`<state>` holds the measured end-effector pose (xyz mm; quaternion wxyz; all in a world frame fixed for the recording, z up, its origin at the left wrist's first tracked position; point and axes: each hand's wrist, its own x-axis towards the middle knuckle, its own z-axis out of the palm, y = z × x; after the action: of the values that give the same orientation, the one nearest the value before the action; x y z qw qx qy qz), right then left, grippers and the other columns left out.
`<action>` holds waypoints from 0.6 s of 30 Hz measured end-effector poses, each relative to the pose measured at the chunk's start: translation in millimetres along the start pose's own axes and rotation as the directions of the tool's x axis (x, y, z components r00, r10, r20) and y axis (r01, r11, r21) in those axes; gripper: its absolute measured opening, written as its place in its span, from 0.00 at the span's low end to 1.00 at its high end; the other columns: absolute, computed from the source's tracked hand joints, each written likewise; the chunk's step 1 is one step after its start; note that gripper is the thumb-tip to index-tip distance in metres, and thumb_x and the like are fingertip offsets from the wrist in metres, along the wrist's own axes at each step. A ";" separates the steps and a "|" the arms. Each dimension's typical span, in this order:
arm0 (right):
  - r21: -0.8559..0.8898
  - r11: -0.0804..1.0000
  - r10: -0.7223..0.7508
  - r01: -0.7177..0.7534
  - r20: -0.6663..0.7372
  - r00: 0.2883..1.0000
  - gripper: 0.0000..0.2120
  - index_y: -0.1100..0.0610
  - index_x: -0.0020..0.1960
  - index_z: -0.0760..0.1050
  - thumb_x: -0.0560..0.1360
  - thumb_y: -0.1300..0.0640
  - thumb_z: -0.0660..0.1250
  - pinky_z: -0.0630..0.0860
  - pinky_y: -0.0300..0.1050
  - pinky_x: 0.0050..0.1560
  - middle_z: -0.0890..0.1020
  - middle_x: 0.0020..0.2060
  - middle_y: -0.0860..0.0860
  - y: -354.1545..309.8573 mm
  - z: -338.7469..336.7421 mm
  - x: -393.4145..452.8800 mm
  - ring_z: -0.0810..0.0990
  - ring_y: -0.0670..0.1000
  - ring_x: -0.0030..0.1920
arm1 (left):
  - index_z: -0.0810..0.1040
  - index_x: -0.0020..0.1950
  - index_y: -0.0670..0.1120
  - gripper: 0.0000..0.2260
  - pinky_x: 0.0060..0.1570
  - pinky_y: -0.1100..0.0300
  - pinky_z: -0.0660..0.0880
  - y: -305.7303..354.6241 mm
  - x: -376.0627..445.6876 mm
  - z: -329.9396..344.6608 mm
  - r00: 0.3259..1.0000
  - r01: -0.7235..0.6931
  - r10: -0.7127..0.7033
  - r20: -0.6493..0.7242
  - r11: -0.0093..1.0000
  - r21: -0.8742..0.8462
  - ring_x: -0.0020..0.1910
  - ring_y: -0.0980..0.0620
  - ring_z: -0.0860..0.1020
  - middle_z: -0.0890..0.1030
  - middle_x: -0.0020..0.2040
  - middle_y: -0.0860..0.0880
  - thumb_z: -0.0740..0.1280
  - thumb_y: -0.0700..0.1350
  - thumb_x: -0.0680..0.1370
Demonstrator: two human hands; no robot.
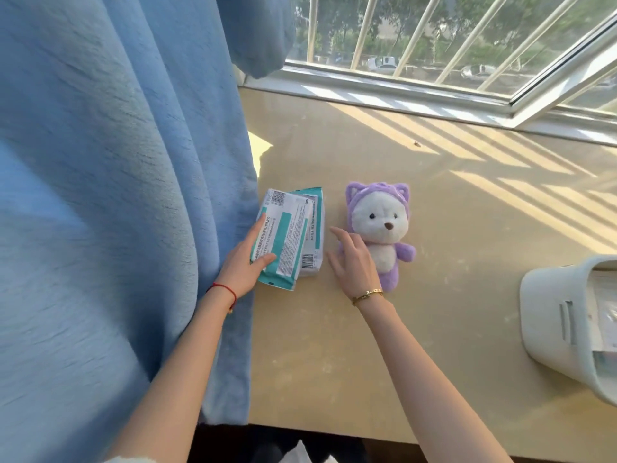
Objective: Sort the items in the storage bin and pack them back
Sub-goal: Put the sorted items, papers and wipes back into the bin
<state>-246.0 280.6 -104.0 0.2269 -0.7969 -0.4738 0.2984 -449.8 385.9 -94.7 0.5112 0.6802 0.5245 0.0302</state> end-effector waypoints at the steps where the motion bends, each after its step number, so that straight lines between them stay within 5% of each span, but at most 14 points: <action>1: 0.010 1.000 0.019 -0.019 0.024 1.000 0.23 0.55 0.71 0.67 0.77 0.57 0.65 0.75 0.51 0.54 0.75 0.55 0.57 -3.7 5.9 4.8 0.76 0.57 0.51 | 0.53 0.77 0.62 0.32 0.59 0.61 0.71 -3.4 -3.4 -3.8 1.000 0.012 -0.013 -0.005 0.999 -0.051 0.58 0.59 0.73 0.70 0.66 0.58 0.65 0.43 0.80; 5: -0.022 0.995 0.099 -0.097 0.114 0.989 0.29 0.49 0.76 0.58 0.78 0.53 0.64 0.74 0.48 0.50 0.72 0.56 0.57 -11.3 31.1 21.2 0.76 0.57 0.50 | 0.59 0.77 0.55 0.28 0.63 0.58 0.74 -19.4 -23.9 -14.2 0.997 0.028 -0.046 -0.057 0.959 -0.283 0.60 0.65 0.74 0.71 0.68 0.54 0.62 0.37 0.81; 10: -0.045 0.980 0.200 -0.196 0.156 0.967 0.38 0.44 0.77 0.53 0.74 0.48 0.70 0.72 0.52 0.62 0.67 0.59 0.59 -8.2 62.4 32.3 0.73 0.59 0.56 | 0.61 0.76 0.56 0.26 0.70 0.53 0.67 -41.0 -44.0 -22.9 0.986 -0.012 -0.044 -0.159 0.943 -0.332 0.72 0.58 0.66 0.65 0.74 0.56 0.61 0.38 0.81; 18: 0.136 0.971 0.193 -0.196 0.036 0.981 0.38 0.43 0.73 0.62 0.69 0.60 0.75 0.70 0.42 0.59 0.66 0.53 0.54 -13.2 67.1 33.1 0.70 0.51 0.45 | 0.62 0.76 0.50 0.25 0.64 0.69 0.68 -33.9 -59.0 -24.9 0.981 -0.058 -0.018 -0.193 0.921 -0.386 0.70 0.63 0.67 0.66 0.73 0.55 0.60 0.35 0.81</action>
<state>-288.2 321.3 -152.4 0.2464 -0.8183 -0.3741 0.3603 -513.7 356.1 -78.3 0.5828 0.5641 0.5479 0.2048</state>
